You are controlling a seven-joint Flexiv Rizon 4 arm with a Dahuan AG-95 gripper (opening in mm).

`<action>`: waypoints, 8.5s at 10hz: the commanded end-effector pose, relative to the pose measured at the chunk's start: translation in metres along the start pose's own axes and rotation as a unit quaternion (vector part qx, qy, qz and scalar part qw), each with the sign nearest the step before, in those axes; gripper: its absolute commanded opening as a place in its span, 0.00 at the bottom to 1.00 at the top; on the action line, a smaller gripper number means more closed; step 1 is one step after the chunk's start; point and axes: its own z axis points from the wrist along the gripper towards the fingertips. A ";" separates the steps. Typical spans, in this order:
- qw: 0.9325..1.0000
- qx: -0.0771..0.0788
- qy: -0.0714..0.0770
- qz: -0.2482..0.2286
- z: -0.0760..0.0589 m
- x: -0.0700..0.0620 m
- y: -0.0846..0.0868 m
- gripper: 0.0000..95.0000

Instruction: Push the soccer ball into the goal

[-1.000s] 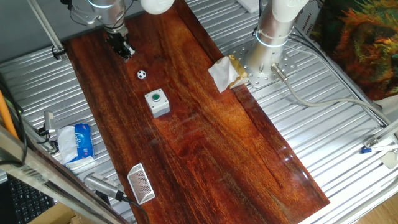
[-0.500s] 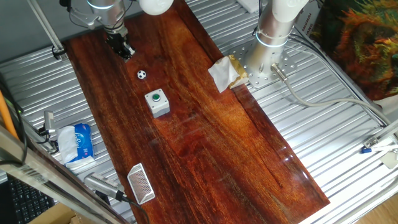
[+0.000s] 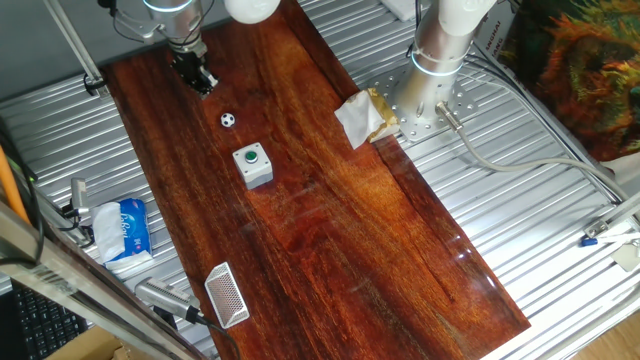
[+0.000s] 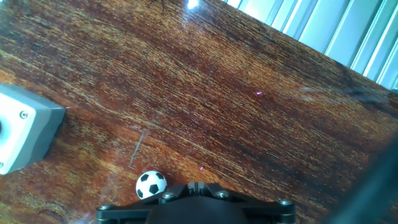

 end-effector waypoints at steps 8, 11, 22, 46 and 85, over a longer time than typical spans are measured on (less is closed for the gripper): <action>0.995 -0.016 0.077 0.063 -0.001 0.000 0.001 0.00; 0.993 -0.017 0.078 0.084 -0.001 0.000 0.001 0.00; 0.986 -0.050 0.066 0.147 0.060 0.005 -0.001 0.00; 0.983 -0.004 0.063 0.171 0.068 0.014 0.057 0.00; 0.987 -0.026 0.035 0.155 0.081 0.035 0.059 0.00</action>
